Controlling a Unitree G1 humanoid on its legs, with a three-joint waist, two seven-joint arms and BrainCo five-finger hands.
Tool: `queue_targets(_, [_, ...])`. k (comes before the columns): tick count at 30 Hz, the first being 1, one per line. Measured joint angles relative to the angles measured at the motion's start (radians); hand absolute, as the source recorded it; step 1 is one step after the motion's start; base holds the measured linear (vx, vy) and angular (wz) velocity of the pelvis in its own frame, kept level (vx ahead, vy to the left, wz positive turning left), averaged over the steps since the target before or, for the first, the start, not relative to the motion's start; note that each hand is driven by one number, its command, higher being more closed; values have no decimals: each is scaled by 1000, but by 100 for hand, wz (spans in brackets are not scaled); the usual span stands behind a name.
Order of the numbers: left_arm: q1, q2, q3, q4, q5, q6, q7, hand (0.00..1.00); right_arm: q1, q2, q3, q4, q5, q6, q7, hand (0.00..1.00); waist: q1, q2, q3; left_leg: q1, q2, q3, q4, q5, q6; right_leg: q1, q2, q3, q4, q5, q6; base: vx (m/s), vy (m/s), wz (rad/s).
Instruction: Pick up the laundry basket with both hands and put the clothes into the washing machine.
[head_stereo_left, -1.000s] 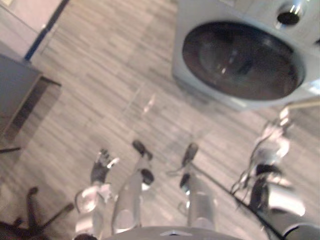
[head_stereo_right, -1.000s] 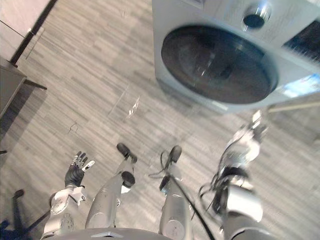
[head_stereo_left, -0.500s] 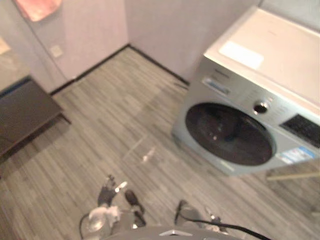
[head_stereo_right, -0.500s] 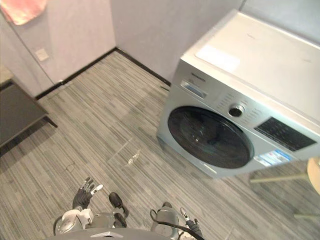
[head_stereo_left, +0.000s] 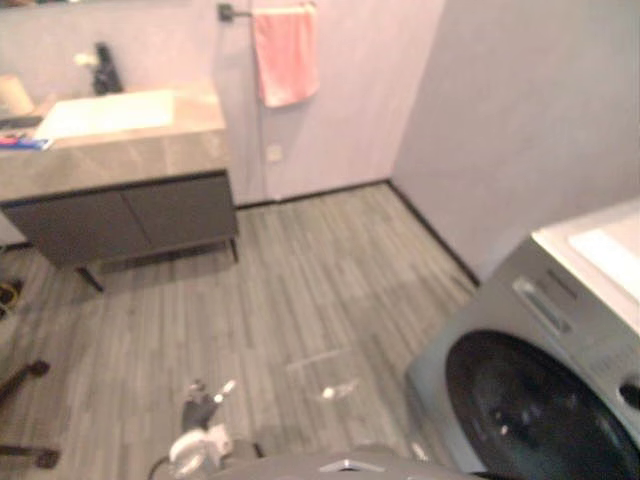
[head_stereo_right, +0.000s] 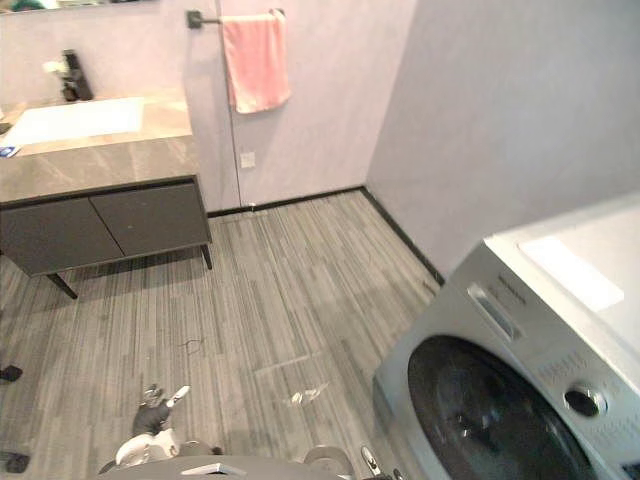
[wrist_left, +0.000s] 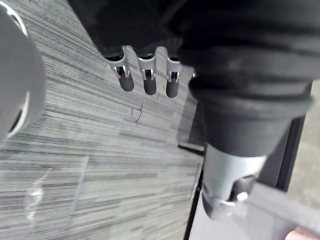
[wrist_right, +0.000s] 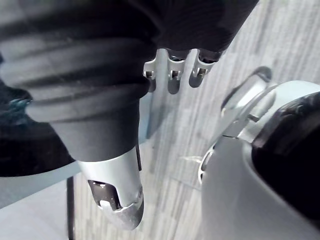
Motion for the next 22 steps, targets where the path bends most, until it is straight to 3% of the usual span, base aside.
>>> queue_targets(1, [4, 5, 8, -3, 0, -1, 1, 0, -1, -1, -8, 6, -3, 1, -1, 0, -2, -10, -9, -2, 7, 25, 6, 4, 3, 1, 0, 0, -1, -4, 4, 129, 17, 17])
queue_targets(2, [16, 21, 11, -2, 0, -3, 4, 0, 2, 20, -33, 14, -9, 3, -2, 0, -9, -41, -24, -3, 7, 68, -19, 15, 4, -4, -6, 1, -22, -2, 2, 140, 15, 41])
queue_targets(4, [-13, 34, 6, 22, 0, -4, 3, 0, -10, 36, -100, 47, -10, 2, -2, 0, -19, -51, -27, 2, -13, 103, -84, 16, 5, 3, -2, 3, -89, 38, -13, 105, 22, 42])
queue_targets(8, [-31, 67, -39, 85, 0, -3, -2, 0, -23, 40, -159, 87, -25, 1, -8, 0, -25, -42, -23, 55, -110, 117, -325, 23, 16, 40, -5, -10, -245, 153, 10, 33, 29, 16])
queue_targets(10, [-34, 69, -44, 87, -9, -3, -5, 0, -22, 38, -164, 93, -29, 1, -9, 0, -33, -37, -20, 75, -147, 90, -438, 47, 28, 41, -4, -29, -280, 164, 6, -61, -36, 30])
queue_targets(13, [-40, 74, -67, 118, -66, -3, -6, 0, -31, 20, -162, 126, -69, 3, -11, 0, -29, -18, -12, 112, -164, 90, -550, 77, 34, 31, 11, -16, -288, 169, 2, -104, -64, 0])
queue_targets(16, [-25, 71, -56, 137, -90, -2, -16, 0, -33, 12, -164, 126, -69, 4, -13, 0, -33, -13, -13, 149, -180, 124, -635, 105, 9, 6, 18, 37, -283, 168, 3, -108, -57, -36])
queue_targets(20, [-30, 67, -66, 190, -108, 0, -23, 0, -61, -9, -152, 124, -67, 2, -13, 0, -37, 9, -15, 161, -213, 189, -707, 105, 8, -102, 1, 104, -190, 157, 6, -41, 21, -53])
queue_targets(22, [-37, 69, -74, 196, -110, 1, -23, 0, -77, -20, -121, 123, -66, 2, -12, 0, -39, 13, -12, 186, -233, 217, -764, 137, 2, -128, -8, 114, -171, 156, 7, 32, 25, -35])
